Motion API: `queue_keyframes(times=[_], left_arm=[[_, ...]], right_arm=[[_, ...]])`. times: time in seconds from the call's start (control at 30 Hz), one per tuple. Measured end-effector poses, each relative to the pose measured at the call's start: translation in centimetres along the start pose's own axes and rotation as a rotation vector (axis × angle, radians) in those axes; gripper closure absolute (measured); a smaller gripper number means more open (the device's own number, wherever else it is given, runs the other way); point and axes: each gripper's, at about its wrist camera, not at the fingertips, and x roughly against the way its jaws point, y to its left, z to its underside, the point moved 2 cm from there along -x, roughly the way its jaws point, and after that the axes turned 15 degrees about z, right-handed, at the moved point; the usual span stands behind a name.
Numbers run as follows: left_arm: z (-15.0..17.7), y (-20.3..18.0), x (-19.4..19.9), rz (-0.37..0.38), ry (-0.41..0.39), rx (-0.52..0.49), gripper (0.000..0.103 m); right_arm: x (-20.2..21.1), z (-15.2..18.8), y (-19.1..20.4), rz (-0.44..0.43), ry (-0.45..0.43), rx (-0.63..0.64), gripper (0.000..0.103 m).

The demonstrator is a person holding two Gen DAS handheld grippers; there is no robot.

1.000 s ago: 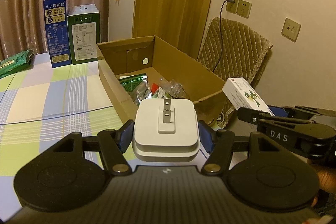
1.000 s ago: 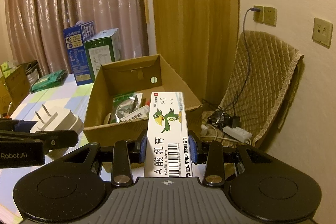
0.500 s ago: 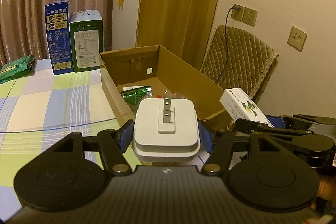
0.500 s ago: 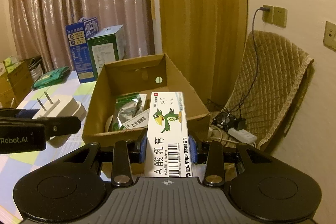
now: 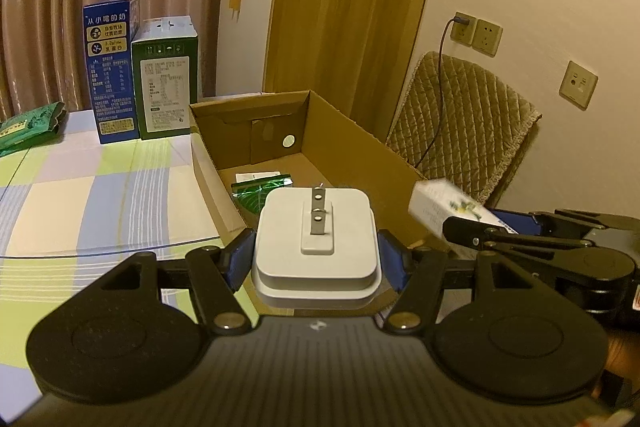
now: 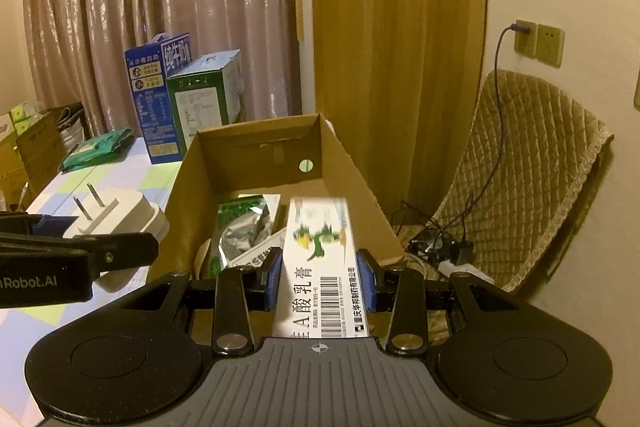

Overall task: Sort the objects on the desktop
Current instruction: 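Carry the plug adapter and ointment box over the cardboard box with both tools, then open both tools to drop the plug adapter and ointment box into the box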

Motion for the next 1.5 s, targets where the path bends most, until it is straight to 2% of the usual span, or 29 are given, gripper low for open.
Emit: queue_keyframes(times=[0.23,0.5,0.7,1.07,1.5], left_arm=[[-0.4,0.6,-1.2,-0.010,-0.002,0.005,0.043],[-1.9,2.0,-2.6,-0.015,-0.011,0.018,0.043],[-3.3,3.2,-4.4,-0.012,-0.010,0.029,0.043],[-4.4,5.4,-7.6,-0.001,0.007,0.064,0.043],[-5.3,6.9,-8.6,0.003,-0.010,0.079,0.043]], right_arm=[[-1.7,-0.9,0.6,-0.033,0.014,0.017,0.067],[-4.4,-4.2,2.0,-0.066,-0.009,0.025,0.067],[-7.2,-6.2,1.9,-0.078,0.005,0.016,0.067],[-10.9,-7.1,2.3,-0.095,0.044,0.006,0.067],[-12.2,-8.5,3.5,-0.100,0.030,0.010,0.067]])
